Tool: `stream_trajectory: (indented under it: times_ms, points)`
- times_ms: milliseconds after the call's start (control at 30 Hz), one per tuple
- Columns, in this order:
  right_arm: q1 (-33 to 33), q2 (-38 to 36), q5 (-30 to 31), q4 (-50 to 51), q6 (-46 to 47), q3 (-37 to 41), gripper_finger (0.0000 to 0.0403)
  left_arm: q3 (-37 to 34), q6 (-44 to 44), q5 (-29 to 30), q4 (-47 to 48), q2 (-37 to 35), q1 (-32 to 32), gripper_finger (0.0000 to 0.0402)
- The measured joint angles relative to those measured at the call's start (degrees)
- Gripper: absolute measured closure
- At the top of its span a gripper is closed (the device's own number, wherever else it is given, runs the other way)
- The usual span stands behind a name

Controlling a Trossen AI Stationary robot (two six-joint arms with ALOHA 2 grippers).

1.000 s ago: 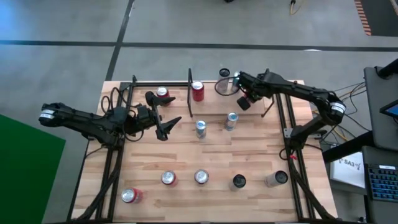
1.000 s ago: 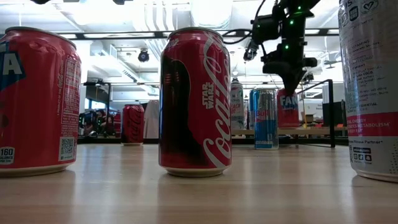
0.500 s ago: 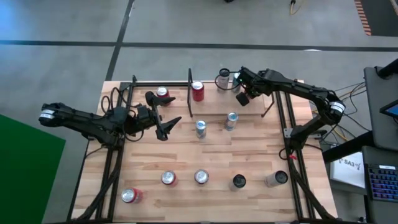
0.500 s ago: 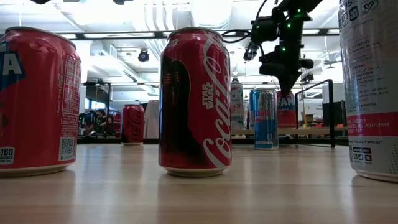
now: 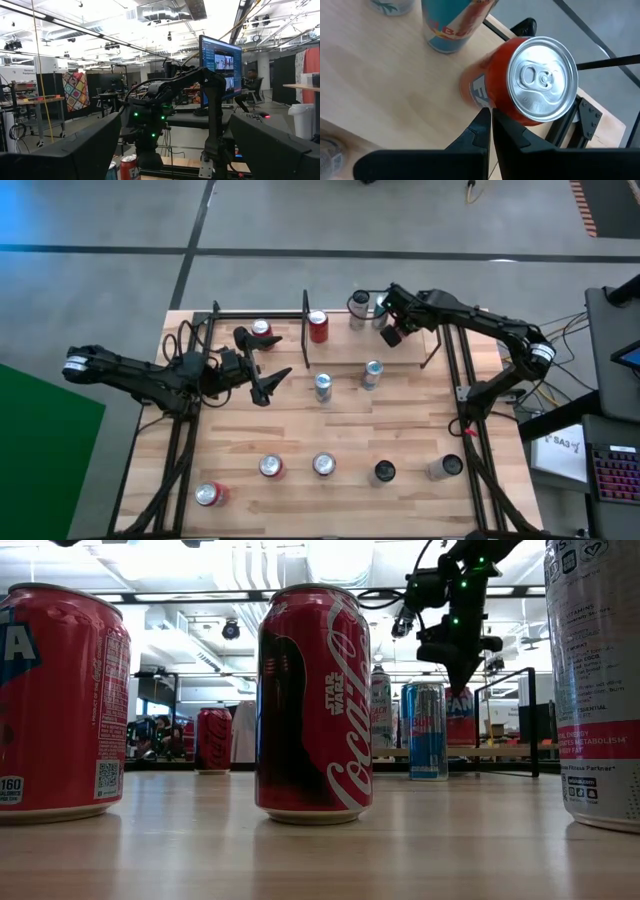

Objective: Place canned beverage on shelf
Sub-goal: Put the red soda can on the shelf

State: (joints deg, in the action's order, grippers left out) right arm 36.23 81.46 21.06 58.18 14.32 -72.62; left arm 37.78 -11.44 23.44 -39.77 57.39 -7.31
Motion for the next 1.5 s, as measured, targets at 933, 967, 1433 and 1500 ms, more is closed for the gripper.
stream_trajectory:
  times_ms: [933, 967, 1433, 1500]
  points:
    - [3.98, -5.27, -8.58, 2.76, -2.40, 0.32, 0.0394, -0.02, 0.00, 0.02, 0.00, 0.01, -0.02, 0.0043]
    - [4.16, -4.87, -8.57, 2.77, -2.43, 0.38, 0.0394, -0.02, 0.00, 0.02, 0.00, 0.00, -0.01, 0.0043]
    - [4.22, -3.33, -4.50, 1.11, -2.98, 0.52, 0.0394, -0.07, -0.01, 0.02, 0.00, 0.01, 0.00, 0.0043]
    - [4.22, -3.33, -4.50, 0.28, -3.32, 0.52, 0.0394, -0.05, 0.00, 0.02, 0.02, 0.01, 0.00, 0.0043]
